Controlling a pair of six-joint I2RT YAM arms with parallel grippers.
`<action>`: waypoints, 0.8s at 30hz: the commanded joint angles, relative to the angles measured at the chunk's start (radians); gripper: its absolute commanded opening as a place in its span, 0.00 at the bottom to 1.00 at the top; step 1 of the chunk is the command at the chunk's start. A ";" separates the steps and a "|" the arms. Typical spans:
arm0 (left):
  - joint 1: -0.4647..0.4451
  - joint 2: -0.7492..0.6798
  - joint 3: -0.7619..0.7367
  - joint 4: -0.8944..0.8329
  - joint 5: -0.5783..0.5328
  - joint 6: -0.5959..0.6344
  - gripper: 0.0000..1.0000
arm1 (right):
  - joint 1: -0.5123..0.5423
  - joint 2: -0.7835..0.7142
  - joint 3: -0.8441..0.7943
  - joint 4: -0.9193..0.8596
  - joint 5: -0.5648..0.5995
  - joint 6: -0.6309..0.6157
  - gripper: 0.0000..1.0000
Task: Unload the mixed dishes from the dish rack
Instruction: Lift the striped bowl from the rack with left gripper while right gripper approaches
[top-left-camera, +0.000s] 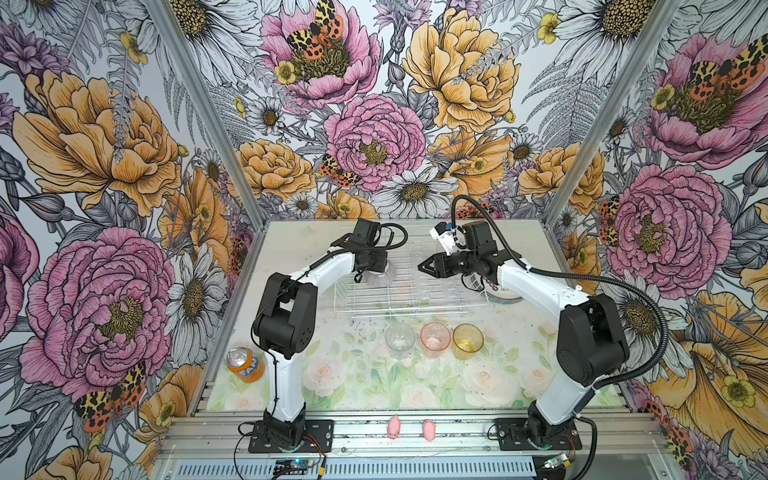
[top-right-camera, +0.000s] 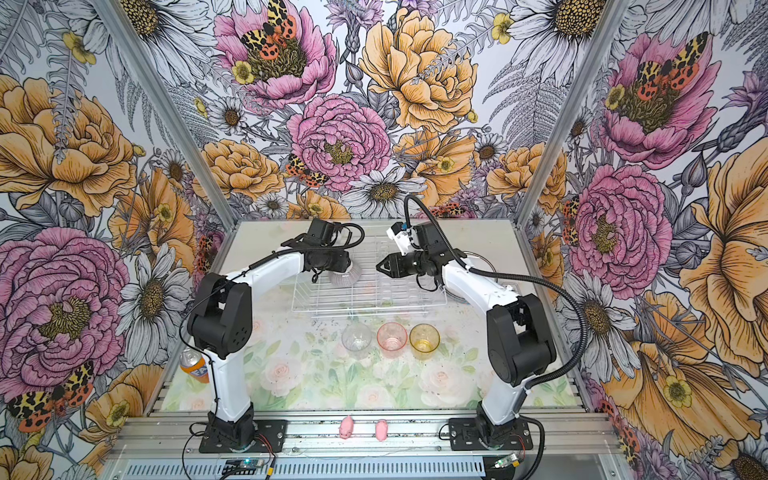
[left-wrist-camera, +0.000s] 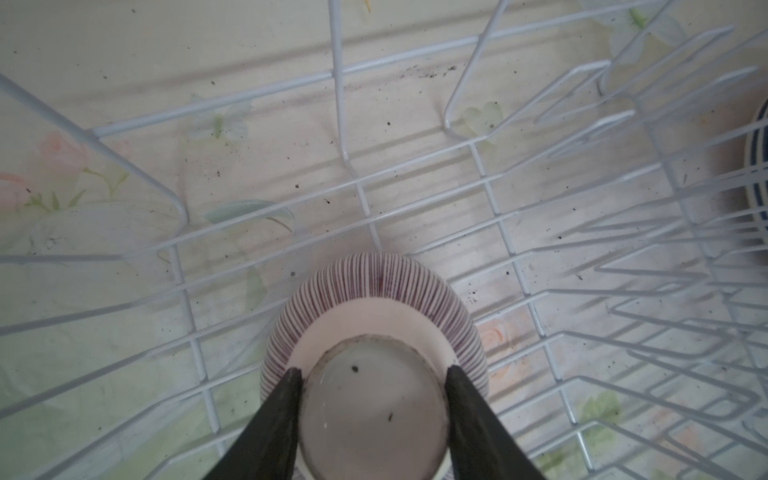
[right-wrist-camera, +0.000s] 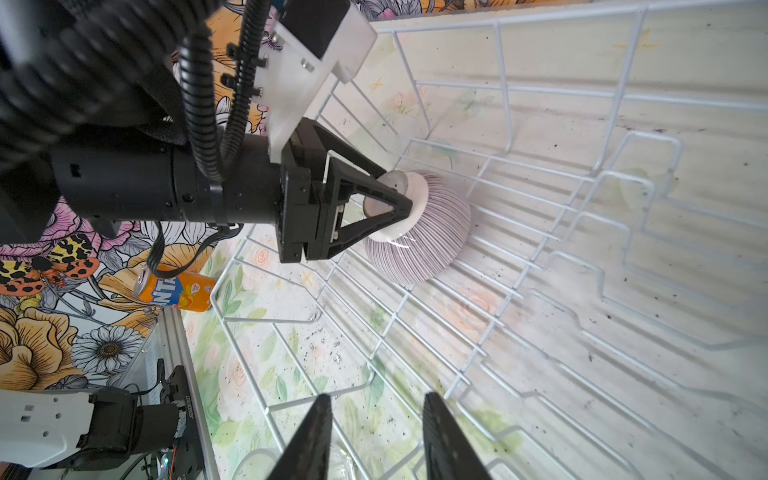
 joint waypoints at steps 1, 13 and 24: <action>-0.015 -0.025 -0.014 -0.057 -0.011 0.024 0.46 | 0.004 -0.047 -0.009 0.025 0.011 0.002 0.39; -0.031 -0.004 0.008 -0.199 -0.051 0.085 0.53 | 0.001 -0.075 -0.028 0.025 0.025 -0.001 0.39; -0.031 -0.028 0.003 -0.266 -0.035 0.106 0.67 | -0.001 -0.087 -0.030 0.025 0.032 0.002 0.39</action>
